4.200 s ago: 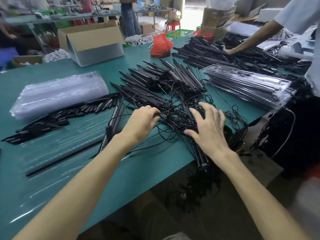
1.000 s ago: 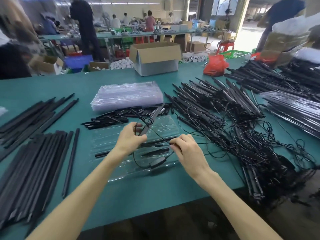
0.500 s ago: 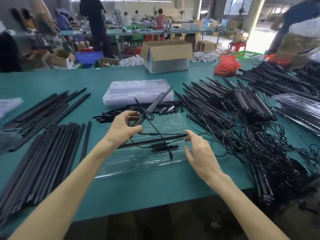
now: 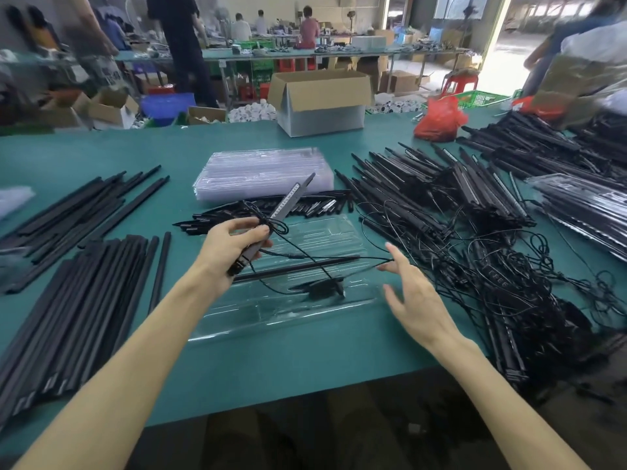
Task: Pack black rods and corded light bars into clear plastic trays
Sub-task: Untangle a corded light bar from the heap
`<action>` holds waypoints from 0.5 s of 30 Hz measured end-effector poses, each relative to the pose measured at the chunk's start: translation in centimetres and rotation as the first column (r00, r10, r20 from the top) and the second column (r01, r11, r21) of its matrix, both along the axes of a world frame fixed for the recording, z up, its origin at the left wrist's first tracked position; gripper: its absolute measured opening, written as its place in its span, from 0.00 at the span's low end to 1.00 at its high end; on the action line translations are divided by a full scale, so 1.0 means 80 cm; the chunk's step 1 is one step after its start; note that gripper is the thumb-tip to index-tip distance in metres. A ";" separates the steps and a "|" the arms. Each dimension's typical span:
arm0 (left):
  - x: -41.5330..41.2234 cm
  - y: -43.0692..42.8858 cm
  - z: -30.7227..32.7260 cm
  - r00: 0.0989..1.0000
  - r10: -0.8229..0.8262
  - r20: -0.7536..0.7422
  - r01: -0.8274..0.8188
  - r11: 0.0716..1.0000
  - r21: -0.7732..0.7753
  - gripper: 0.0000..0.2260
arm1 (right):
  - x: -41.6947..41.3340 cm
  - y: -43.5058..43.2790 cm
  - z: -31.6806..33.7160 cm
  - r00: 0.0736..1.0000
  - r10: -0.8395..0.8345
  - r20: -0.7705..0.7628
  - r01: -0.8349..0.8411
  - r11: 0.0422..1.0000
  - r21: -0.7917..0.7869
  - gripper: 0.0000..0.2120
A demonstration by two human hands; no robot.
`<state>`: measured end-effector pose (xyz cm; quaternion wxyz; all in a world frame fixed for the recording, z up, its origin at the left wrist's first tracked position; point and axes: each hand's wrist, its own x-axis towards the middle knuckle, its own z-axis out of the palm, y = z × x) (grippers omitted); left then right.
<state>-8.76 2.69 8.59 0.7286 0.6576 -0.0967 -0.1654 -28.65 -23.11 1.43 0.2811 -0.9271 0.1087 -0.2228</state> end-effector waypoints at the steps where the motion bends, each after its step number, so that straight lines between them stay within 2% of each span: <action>1: 0.000 0.000 0.001 1.000 -0.006 -0.006 0.006 1.000 0.000 0.17 | -0.002 -0.003 -0.001 1.000 -0.004 -0.009 0.004 1.000 -0.001 0.36; 5: 0.001 0.004 0.002 1.000 -0.003 -0.007 0.003 1.000 0.026 0.16 | -0.009 -0.009 -0.002 1.000 -0.012 -0.006 0.013 1.000 0.012 0.40; 8: 0.004 0.009 0.004 1.000 0.022 0.013 -0.022 0.998 0.057 0.14 | -0.014 -0.015 -0.004 0.999 0.034 0.026 -0.033 0.999 -0.041 0.44; 11: 0.005 0.011 0.006 0.998 0.052 0.018 -0.053 0.998 0.033 0.13 | -0.022 -0.026 -0.007 0.996 0.079 0.035 -0.074 0.990 -0.123 0.45; 15: 0.003 0.006 0.011 0.997 0.071 0.028 -0.071 0.997 0.003 0.13 | -0.031 -0.034 -0.009 0.994 0.091 0.056 -0.084 0.989 -0.125 0.46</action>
